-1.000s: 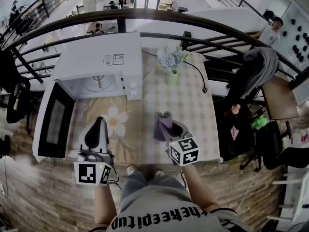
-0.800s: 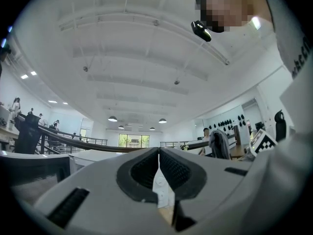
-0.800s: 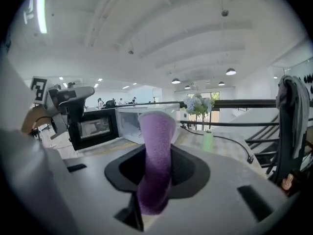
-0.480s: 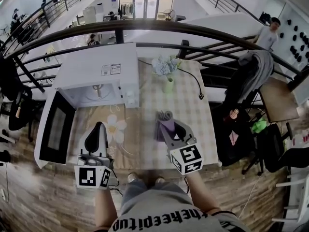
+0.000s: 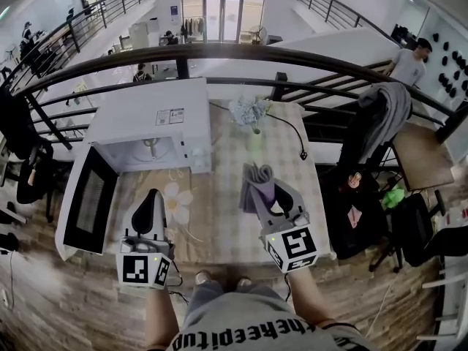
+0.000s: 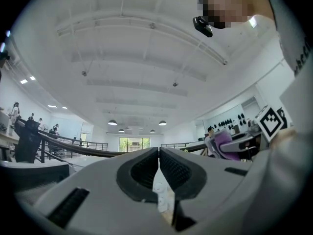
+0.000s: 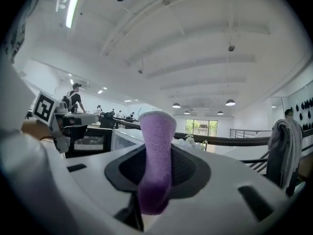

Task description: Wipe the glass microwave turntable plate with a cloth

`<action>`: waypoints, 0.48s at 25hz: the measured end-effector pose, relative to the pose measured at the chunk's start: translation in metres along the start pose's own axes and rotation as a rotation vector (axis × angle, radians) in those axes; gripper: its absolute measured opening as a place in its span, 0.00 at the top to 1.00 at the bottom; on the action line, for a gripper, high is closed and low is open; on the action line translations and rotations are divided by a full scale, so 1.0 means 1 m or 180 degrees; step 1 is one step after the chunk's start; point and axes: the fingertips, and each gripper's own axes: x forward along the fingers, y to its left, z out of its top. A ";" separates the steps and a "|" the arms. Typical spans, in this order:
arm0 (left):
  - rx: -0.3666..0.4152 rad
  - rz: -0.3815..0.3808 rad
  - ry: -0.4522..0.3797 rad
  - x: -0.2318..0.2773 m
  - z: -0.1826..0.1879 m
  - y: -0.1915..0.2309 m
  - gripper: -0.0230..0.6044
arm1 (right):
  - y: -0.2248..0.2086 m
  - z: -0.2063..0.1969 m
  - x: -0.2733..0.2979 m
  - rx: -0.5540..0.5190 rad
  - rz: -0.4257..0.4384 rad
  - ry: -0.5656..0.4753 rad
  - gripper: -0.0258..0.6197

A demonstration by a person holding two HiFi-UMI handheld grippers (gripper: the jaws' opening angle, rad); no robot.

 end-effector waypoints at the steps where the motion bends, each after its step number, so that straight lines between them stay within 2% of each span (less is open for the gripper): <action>1: 0.0003 0.0000 -0.0004 0.000 0.001 -0.001 0.95 | -0.001 0.004 -0.001 0.0001 -0.0007 -0.0032 0.79; 12: 0.0034 0.0016 -0.0038 0.001 0.010 -0.006 0.95 | -0.020 0.030 -0.020 0.0092 -0.0162 -0.0268 0.79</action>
